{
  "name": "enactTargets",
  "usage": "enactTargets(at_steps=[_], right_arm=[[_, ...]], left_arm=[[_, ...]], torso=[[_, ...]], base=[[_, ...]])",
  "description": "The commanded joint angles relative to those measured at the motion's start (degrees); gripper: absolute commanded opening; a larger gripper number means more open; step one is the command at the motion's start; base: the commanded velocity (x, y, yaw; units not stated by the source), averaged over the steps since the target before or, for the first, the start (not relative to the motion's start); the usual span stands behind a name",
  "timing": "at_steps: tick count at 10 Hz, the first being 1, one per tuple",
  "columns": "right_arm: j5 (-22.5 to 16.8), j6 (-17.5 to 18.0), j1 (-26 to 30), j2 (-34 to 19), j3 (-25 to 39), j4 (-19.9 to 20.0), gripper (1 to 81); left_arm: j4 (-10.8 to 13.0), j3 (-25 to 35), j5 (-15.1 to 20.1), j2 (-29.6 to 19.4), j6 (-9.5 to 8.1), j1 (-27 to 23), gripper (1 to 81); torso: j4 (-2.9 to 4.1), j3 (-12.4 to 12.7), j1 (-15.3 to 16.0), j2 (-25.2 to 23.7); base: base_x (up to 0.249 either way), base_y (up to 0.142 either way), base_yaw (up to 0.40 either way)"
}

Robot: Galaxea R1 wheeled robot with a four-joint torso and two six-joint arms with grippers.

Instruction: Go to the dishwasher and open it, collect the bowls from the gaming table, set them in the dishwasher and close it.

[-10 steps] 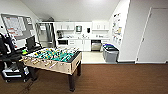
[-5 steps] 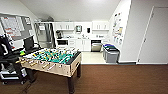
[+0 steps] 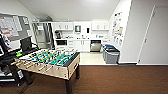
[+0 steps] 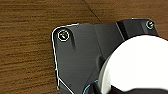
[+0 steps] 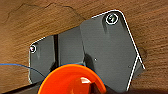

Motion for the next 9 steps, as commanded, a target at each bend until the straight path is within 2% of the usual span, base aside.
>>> enactTargets(at_steps=[1,2,9], right_arm=[[-2.59,-0.12,2.75,-0.70,0.15,-0.78,1.0],[-2.59,-0.12,2.75,-0.70,0.15,-0.78,1.0],[-2.59,-0.12,2.49,-0.70,0.07,-1.04,1.0]], left_arm=[[0.24,0.13,2.00,-0.52,-0.15,-3.31,1.0],[0.15,0.13,2.00,-0.52,-0.15,-3.31,1.0],[0.33,0.13,2.00,-0.43,-0.15,-3.23,1.0]], torso=[[0.00,0.00,0.00,0.00],[0.00,0.00,0.00,0.00],[0.00,0.00,0.00,0.00]], base=[[0.142,-0.074,0.000],[0.142,-0.070,0.000],[0.146,0.000,0.000]])
